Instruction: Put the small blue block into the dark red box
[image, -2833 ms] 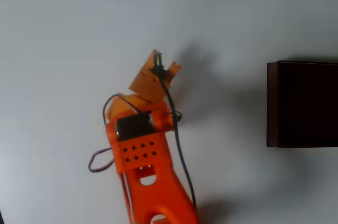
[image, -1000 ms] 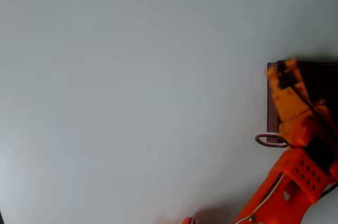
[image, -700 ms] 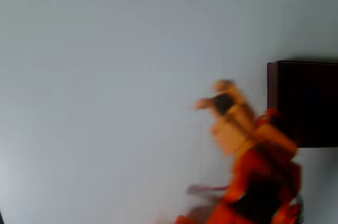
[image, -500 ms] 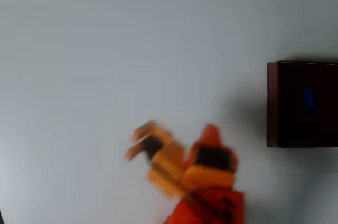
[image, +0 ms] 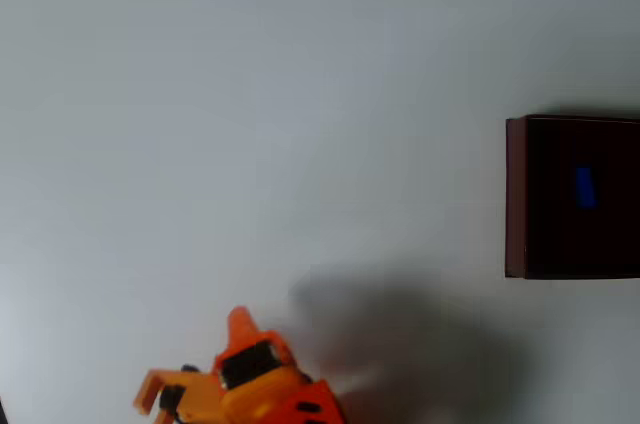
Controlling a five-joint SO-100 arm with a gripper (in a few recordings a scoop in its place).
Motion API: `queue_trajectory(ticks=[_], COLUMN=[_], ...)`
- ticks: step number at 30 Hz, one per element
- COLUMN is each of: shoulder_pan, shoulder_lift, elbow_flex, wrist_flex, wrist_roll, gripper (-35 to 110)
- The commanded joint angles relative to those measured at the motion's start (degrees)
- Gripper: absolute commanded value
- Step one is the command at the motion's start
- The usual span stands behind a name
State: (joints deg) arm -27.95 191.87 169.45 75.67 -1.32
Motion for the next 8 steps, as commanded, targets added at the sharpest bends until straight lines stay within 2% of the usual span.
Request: queue_trajectory(ticks=[1, 8], shoulder_pan=[-3.3, -3.5], shoulder_lift=[0.6, 0.7], elbow_flex=[1.3, 2.7], wrist_flex=[1.8, 1.6], wrist_roll=[-0.3, 0.3], gripper=[0, 0])
